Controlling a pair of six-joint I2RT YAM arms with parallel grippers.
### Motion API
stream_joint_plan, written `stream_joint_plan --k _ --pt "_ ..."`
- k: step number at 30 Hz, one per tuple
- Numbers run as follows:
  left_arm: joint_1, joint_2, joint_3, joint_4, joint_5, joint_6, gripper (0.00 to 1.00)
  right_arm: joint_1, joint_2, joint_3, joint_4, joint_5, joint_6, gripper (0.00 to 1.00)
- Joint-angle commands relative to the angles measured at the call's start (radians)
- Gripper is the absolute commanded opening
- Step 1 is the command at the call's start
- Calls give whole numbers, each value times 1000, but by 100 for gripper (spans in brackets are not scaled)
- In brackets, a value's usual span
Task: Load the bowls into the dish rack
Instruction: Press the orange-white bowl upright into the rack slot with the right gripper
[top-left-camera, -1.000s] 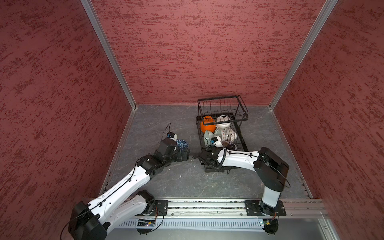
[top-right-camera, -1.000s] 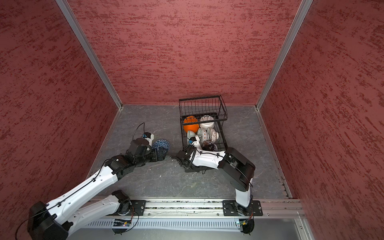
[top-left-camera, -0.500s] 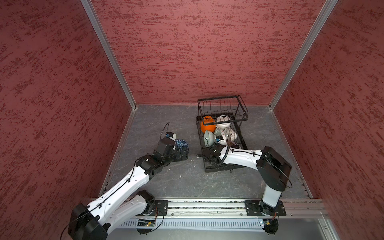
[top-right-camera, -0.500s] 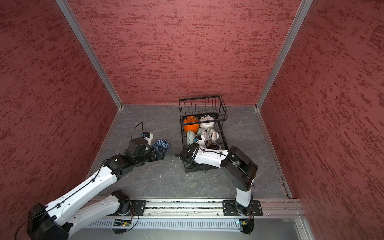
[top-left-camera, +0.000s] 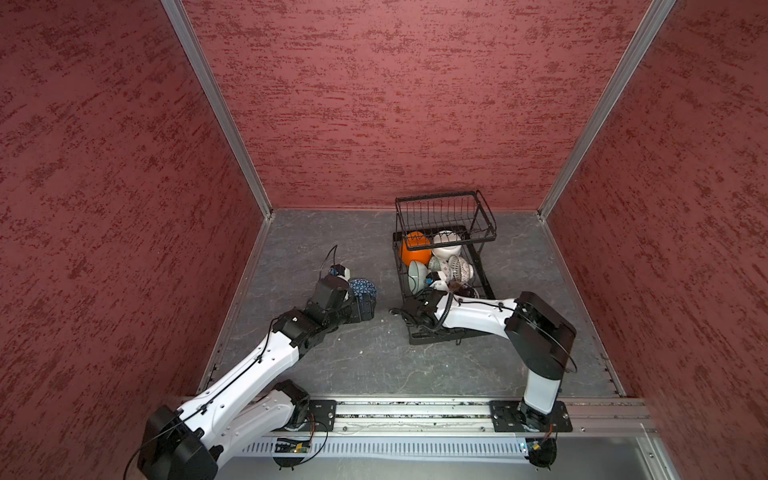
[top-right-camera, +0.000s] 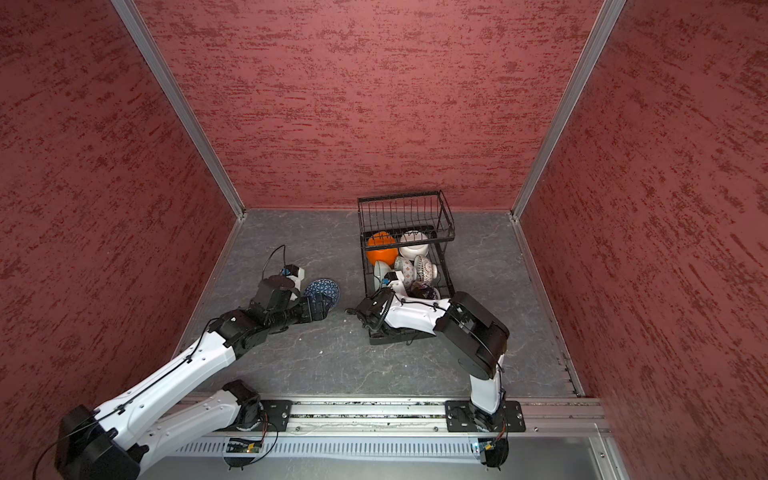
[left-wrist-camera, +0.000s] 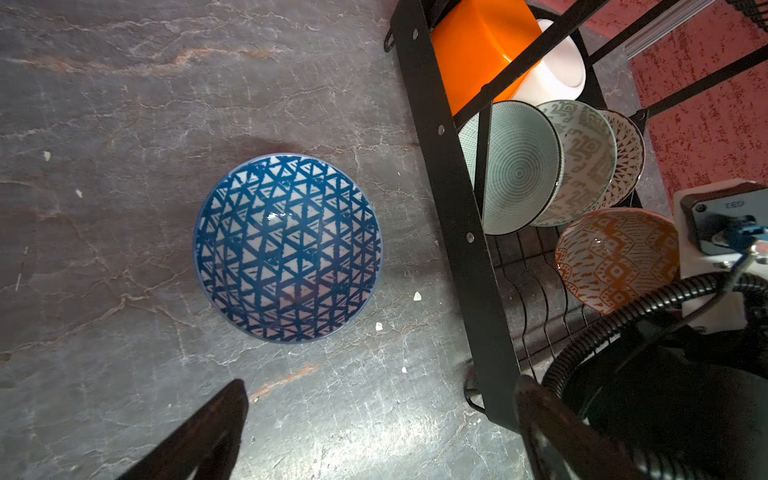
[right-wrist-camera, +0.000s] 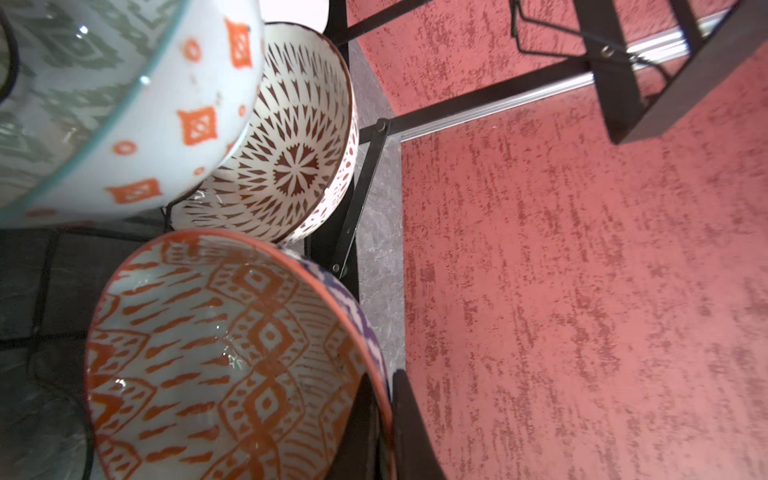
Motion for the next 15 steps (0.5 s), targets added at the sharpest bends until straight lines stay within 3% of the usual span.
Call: stream_joint_plan --k 1,15 --pt "10 -5 -15 19 15 15 100 -5 59 11 -27 -38 83 0" --pt "33 -41 -32 9 29 18 100 65 157 53 -151 -96 260 0"
